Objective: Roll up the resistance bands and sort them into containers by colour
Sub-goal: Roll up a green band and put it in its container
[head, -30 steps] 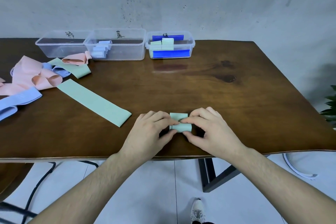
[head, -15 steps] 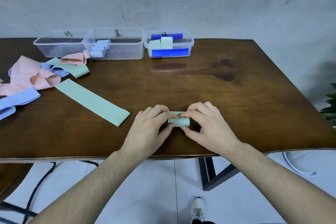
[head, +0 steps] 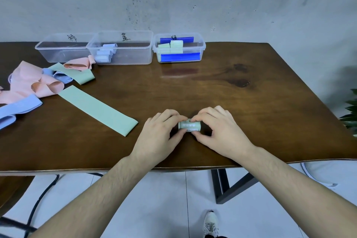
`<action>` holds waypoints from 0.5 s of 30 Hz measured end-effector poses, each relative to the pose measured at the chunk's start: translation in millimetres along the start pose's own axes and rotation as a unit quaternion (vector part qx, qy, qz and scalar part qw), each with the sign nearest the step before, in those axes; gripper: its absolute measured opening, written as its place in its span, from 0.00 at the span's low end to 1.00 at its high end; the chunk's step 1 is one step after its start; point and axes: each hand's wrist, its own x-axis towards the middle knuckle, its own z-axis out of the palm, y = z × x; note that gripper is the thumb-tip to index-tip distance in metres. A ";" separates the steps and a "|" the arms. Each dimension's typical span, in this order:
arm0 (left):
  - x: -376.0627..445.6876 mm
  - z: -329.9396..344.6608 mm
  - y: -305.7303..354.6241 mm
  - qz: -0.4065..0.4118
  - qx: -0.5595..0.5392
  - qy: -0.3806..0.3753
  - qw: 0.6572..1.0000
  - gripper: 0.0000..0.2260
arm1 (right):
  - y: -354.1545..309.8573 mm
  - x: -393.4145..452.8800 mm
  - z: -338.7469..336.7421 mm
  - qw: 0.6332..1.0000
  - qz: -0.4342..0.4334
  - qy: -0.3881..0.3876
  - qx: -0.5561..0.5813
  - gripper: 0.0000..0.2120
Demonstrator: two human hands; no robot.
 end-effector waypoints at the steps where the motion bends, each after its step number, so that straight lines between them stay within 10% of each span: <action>1: -0.2 -0.5 1.2 0.006 0.005 0.002 1.000 0.13 | 0.8 0.9 -0.5 1.000 0.002 -0.001 0.003 0.12; 15: 20.5 2.8 1.4 -0.031 -0.005 -0.049 0.998 0.14 | 5.7 13.1 2.0 0.998 0.052 -0.028 0.026 0.16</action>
